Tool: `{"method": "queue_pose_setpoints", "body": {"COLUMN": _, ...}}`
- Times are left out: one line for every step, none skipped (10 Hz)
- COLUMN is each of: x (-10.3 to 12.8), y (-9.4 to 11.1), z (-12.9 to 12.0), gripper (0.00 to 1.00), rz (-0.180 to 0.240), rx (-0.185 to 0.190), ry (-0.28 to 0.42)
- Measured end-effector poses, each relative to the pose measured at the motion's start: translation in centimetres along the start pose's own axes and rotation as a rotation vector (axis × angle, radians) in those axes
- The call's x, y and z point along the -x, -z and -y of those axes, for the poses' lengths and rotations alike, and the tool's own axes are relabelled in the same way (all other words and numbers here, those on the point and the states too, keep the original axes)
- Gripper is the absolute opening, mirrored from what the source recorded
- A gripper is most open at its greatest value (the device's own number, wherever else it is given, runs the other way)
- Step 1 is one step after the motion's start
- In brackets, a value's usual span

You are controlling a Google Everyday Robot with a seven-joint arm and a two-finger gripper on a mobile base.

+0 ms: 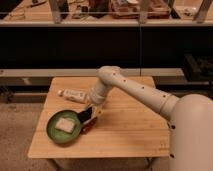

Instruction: Place the eraser on the white sponge

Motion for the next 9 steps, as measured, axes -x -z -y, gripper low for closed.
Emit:
{"method": "queue_pose_setpoints", "body": {"x": 0.9, "y": -1.2, "z": 0.6, "gripper": 0.0, "rz": 0.013, "rx": 0.019, "ry": 0.012}}
{"method": "queue_pose_setpoints", "body": {"x": 1.8, "y": -2.6, "z": 1.3, "gripper": 0.0, "rz": 0.018, "rx": 0.037, "ry": 0.028}}
{"method": "queue_pose_setpoints", "body": {"x": 2.7, "y": -3.9, "z": 1.7, "gripper": 0.0, "rz": 0.016, "rx": 0.053, "ry": 0.048}}
{"method": "queue_pose_setpoints", "body": {"x": 3.7, "y": -4.8, "z": 2.2, "gripper": 0.0, "rz": 0.01, "rx": 0.067, "ry": 0.069}}
{"method": "queue_pose_setpoints", "body": {"x": 5.3, "y": -5.7, "z": 2.5, "gripper": 0.0, "rz": -0.004, "rx": 0.084, "ry": 0.106}}
{"method": "queue_pose_setpoints", "body": {"x": 6.2, "y": -5.8, "z": 2.4, "gripper": 0.0, "rz": -0.018, "rx": 0.088, "ry": 0.131}}
{"method": "queue_pose_setpoints", "body": {"x": 7.0, "y": -5.7, "z": 2.2, "gripper": 0.0, "rz": -0.028, "rx": 0.093, "ry": 0.154}}
{"method": "queue_pose_setpoints", "body": {"x": 7.8, "y": -5.7, "z": 2.2, "gripper": 0.0, "rz": -0.034, "rx": 0.099, "ry": 0.175}}
{"method": "queue_pose_setpoints", "body": {"x": 8.2, "y": -6.1, "z": 2.3, "gripper": 0.0, "rz": -0.033, "rx": 0.105, "ry": 0.184}}
